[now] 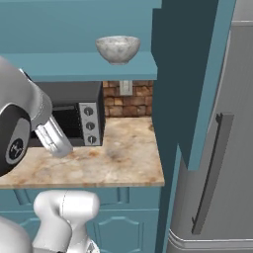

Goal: Move the bowls from the cabinet to the plates on the dining table.

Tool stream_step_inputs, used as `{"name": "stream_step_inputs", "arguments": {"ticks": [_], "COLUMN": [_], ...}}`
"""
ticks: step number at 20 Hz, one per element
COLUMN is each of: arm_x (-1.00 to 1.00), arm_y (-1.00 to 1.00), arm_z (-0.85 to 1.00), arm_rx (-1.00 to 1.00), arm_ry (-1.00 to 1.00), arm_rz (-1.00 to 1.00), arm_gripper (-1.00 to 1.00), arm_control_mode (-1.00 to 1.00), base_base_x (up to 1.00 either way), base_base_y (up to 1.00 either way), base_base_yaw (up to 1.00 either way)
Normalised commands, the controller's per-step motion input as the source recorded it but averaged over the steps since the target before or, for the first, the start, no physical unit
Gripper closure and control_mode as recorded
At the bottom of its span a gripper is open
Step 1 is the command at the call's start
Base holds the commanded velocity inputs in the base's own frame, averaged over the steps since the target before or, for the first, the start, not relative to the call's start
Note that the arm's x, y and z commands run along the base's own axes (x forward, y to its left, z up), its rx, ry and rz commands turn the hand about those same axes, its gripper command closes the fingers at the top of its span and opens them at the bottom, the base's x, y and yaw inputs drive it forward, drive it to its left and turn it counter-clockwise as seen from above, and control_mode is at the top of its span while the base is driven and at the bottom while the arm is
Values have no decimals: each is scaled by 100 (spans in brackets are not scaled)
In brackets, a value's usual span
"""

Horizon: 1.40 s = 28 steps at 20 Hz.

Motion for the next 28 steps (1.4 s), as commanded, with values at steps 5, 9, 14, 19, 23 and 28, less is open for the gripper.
{"name": "stream_step_inputs", "arguments": {"ticks": [5, 9, 14, 19, 23, 28], "arm_x": [0, 0, 0, 3, 6, 3], "arm_y": [0, 1, 8, 1, 9, 14], "arm_z": [10, 20, 18, 2, 12, 16], "arm_rx": [13, 18, 20, 20, 8, 7], "arm_ry": [0, -2, -3, -2, -9, -17], "arm_rz": [-17, -16, -13, -10, -5, 0], "arm_gripper": [-100, -100, -100, -100, -100, -100], "arm_control_mode": [-100, -100, -100, -100, -100, -100], "base_base_x": [0, 0, 0, 0, 0, 0], "base_base_y": [0, 0, 0, 0, 0, 0], "base_base_yaw": [0, 0, 0, 0, 0, 0]}}
